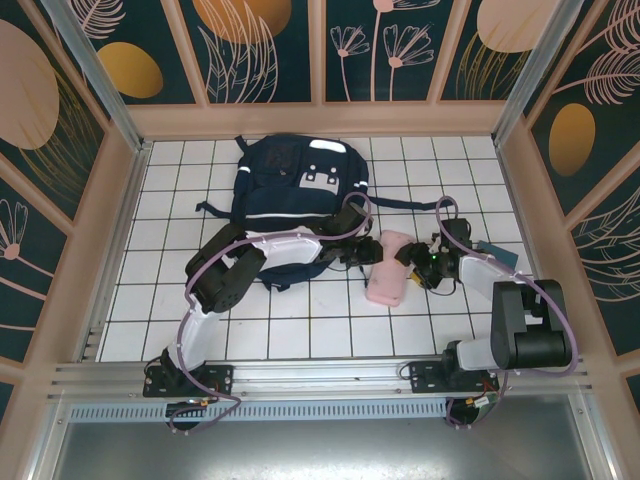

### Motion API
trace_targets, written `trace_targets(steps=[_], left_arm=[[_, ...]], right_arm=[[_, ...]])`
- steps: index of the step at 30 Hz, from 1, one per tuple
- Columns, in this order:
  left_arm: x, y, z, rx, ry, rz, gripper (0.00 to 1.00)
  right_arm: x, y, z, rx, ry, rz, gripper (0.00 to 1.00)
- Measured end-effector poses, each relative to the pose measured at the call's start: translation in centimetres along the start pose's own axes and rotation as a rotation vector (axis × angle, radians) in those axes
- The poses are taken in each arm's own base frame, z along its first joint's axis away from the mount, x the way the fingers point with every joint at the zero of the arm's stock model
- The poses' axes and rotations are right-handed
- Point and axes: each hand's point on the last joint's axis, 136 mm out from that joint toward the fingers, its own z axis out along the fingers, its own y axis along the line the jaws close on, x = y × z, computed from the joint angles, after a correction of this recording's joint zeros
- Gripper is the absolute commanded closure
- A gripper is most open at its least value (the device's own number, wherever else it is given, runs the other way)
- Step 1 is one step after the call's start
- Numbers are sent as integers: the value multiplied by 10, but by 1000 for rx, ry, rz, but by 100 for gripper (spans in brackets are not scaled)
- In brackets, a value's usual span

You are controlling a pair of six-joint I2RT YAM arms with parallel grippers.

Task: Pack the student bag

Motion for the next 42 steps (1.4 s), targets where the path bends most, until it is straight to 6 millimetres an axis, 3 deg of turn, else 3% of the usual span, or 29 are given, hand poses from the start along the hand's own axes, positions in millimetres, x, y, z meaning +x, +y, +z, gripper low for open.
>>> trace_targets(steps=[8,19,25,31,38,42], left_arm=[[-2,0,0,-6,-10,23,87],[-14,9,-5,-35,-64,30,85],[-17,11,-5,-47,-79,36,84],[-3,28,-2,-96,-42,28,83],[3,32,-1,-116,-25,39,80],[3,32,-1,-114,-23,48,75]], right_arm=[[3,6,2,-36,24,-40,37],[13,32,-13,-106,19,-111,39],[16,41,-13,-119,23,-106,48],[20,65,-17,-192,11,-155,49],[16,55,-4,-101,10,-129,50],[14,51,-4,-55,-2,-131,63]])
